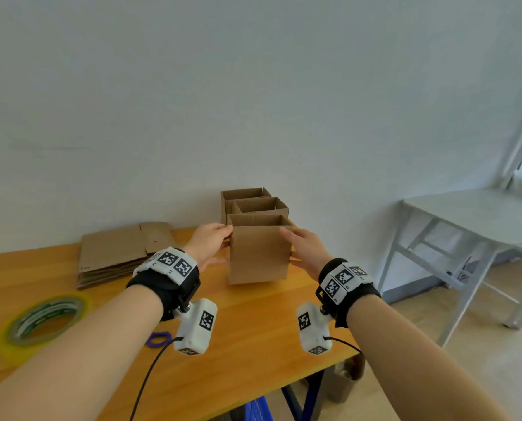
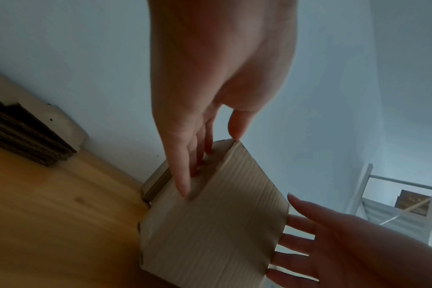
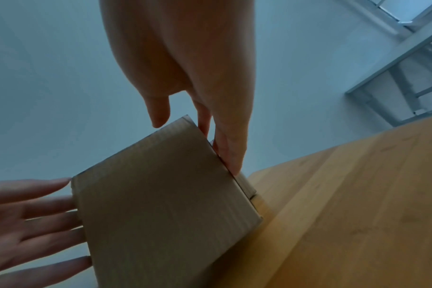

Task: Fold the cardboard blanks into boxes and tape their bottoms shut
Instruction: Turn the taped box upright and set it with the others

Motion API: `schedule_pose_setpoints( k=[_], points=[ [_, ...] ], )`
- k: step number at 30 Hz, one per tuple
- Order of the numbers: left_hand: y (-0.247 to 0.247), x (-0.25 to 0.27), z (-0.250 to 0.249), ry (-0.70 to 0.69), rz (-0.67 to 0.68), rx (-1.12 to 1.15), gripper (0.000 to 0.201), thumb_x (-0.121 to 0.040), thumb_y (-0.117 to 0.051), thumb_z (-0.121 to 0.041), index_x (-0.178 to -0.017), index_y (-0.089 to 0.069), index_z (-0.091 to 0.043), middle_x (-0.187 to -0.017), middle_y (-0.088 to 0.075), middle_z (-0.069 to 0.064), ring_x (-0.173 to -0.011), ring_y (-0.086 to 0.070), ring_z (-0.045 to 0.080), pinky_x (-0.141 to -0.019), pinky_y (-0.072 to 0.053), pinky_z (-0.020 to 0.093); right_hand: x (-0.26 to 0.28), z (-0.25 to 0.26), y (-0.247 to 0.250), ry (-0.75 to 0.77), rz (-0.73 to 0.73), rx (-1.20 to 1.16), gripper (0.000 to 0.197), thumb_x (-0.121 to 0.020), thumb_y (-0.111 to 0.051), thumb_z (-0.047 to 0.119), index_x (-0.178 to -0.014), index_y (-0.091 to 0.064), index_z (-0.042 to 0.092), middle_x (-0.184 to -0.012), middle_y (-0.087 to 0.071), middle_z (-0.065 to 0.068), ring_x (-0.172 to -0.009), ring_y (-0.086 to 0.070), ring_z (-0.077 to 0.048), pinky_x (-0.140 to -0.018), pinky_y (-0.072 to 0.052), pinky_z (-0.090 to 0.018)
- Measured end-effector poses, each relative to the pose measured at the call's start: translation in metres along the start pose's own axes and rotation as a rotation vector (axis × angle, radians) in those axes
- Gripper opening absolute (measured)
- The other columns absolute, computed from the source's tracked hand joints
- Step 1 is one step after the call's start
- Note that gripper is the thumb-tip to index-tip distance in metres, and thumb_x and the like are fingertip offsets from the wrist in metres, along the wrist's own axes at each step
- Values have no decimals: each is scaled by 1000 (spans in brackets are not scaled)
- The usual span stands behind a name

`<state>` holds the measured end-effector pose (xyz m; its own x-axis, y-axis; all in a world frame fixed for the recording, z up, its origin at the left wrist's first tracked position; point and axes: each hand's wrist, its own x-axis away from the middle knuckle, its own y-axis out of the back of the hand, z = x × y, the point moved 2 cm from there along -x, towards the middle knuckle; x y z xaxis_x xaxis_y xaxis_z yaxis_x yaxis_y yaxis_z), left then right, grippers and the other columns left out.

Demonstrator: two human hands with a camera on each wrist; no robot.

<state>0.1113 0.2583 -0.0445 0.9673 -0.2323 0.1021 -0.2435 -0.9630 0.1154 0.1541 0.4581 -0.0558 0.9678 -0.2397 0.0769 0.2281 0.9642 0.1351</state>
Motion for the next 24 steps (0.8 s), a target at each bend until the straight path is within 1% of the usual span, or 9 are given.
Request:
schedule_pose_setpoints(
  k=[3,6,8,11,13,16,19,22,24],
  points=[
    [-14,-10,1,34,8,-8,27,-98,-49,-30,-115,-58,-12,-120,-61,7,-111,-56,23,-87,-49,47,-11,-3,9,3,-36,37,43,-99,-48,31,-137,-44,10,-127,-50,-6,-115,-48,-26,-94,-40,-38],
    [-23,-19,0,52,0,14,26,-98,-48,-33,-113,-55,-13,-118,-60,6,-110,-57,24,-86,-51,47,-22,-6,13,6,-62,61,42,-100,-46,30,-137,-43,10,-127,-50,-6,-118,-48,-26,-97,-40,-38],
    [-27,-25,1,45,-16,9,27,-97,-50,-30,-117,-53,-12,-121,-58,9,-113,-55,25,-88,-51,48,-29,-7,13,5,-82,67,42,-100,-46,28,-137,-43,9,-133,-49,-8,-123,-47,-27,-104,-40,-41],
    [-30,-34,3,45,-53,0,35,-96,-52,-22,-128,-47,-9,-125,-54,11,-117,-52,26,-93,-49,51,-36,-7,11,4,-101,76,42,-100,-45,26,-138,-41,9,-137,-48,-11,-126,-46,-27,-108,-39,-45],
    [-30,-38,4,51,-68,-13,35,-96,-52,-21,-128,-46,-8,-125,-53,11,-116,-53,25,-91,-50,47,-39,-7,10,-3,-105,85,45,-100,-46,26,-141,-38,9,-140,-45,-11,-129,-43,-27,-109,-38,-46],
    [-29,-41,4,50,-80,-46,37,-96,-52,-20,-130,-44,-8,-124,-52,9,-115,-52,24,-84,-47,40,-40,-6,9,2,-87,130,48,-99,-48,26,-142,-37,9,-142,-45,-11,-130,-43,-27,-108,-38,-44],
    [-26,-38,2,43,-72,-75,36,-97,-50,-24,-130,-45,-8,-123,-52,9,-116,-51,25,-90,-45,42,-36,0,8,9,-67,205,51,-97,-51,27,-142,-36,8,-143,-45,-12,-130,-43,-27,-106,-38,-38],
    [-17,-34,-3,10,-74,-104,33,-98,-48,-25,-128,-46,-10,-127,-51,8,-118,-49,25,-99,-44,47,-29,12,8,37,-88,298,65,-96,-53,31,-149,-22,7,-152,-32,-12,-138,-33,-28,-108,-33,-38],
    [-6,-28,-8,-13,-83,-121,32,-98,-48,-22,-127,-46,-11,-127,-50,6,-120,-49,24,-99,-44,45,-22,24,5,83,-97,350,66,-96,-53,30,-149,-20,7,-152,-31,-12,-139,-32,-27,-108,-32,-37]
  ],
)
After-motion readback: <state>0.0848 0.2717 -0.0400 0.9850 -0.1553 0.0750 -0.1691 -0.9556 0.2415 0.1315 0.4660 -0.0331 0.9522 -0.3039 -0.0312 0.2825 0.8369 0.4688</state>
